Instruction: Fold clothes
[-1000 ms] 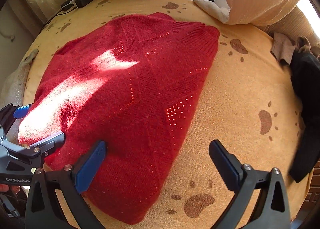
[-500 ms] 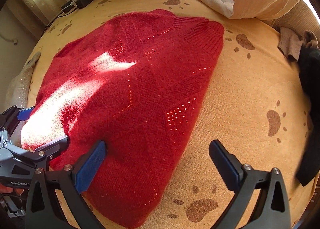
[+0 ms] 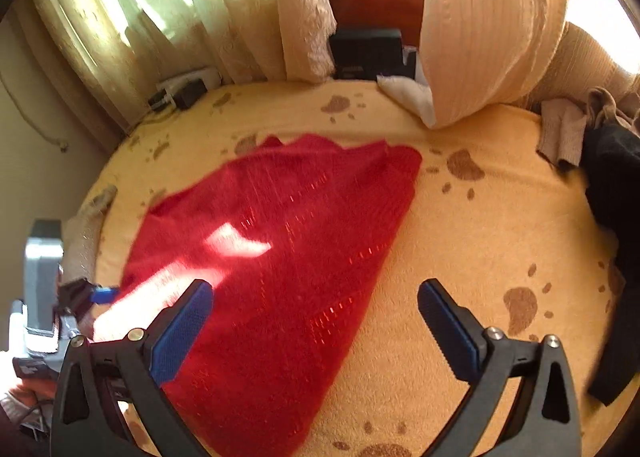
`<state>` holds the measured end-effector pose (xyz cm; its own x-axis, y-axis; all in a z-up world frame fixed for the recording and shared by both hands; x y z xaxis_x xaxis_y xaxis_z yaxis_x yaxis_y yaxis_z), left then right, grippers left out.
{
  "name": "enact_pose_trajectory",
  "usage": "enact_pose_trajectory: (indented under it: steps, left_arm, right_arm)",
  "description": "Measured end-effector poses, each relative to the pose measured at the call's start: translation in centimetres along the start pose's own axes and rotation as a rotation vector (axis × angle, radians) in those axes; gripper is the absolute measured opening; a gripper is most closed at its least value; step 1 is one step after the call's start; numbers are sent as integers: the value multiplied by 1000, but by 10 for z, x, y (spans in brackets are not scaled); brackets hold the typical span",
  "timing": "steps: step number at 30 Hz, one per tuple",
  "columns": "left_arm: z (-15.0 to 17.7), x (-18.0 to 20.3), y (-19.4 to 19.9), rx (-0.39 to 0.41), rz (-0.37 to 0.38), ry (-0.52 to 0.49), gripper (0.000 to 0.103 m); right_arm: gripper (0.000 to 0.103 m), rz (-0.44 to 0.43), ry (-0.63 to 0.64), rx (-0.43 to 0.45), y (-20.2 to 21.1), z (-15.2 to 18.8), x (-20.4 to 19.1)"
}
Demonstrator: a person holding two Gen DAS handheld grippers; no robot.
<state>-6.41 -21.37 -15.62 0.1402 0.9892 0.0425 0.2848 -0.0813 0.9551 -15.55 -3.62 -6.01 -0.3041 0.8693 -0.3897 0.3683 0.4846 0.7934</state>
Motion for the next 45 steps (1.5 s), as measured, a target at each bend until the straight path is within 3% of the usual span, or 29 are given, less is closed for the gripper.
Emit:
enact_pose_trajectory:
  steps: [4,8,12,15,22,27,29,32,34,45]
  left_arm:
    - [4,0,1,4,10,9,103]
    - [8,1,1,8,19,15,103]
    - [11,2,1,13,29,23,103]
    - [14,2,0,18,47,38,103]
    - [18,4,5,8,57,44,103]
    - [21,4,21,20,16,45,103]
    - [1,17,24,26,3,50,103]
    - [6,22,26,20,-1,65,103]
    - [-2,-12,28,19,-8,67,103]
    - [-14,-10,45,30,-96,49,103]
  right_arm:
    - [103,-91,186,-2,-40,-21,-49]
    - [103,-108,298,-103,-90,-24,-68]
    - [103,-42,330,-221,-144,-21,-64]
    - [103,6,393,-213,-158,-15,-64]
    - [103,33,416,-198,-157,-12,-65]
    - [103,11,326,-187,-135,-19,-64]
    - [103,-1,300,-158,-121,-21,-64]
    - [103,43,287,-155,-108,-18,-62]
    - [103,89,278,-149,-100,-17,-59]
    - [103,155,193,-71,-43,-16,-61]
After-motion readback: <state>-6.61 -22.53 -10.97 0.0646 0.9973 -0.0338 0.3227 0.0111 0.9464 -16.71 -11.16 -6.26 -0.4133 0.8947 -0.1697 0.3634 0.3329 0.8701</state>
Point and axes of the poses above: each gripper's, at about its wrist camera, not at the fingertips, and y roughly against the way its jaws point, x to its right, z to its underside, the point moved 6 cm from there along -y, roughly the way its jaws point, and after that the axes turned 14 degrees about -y, right-handed, at the moved point
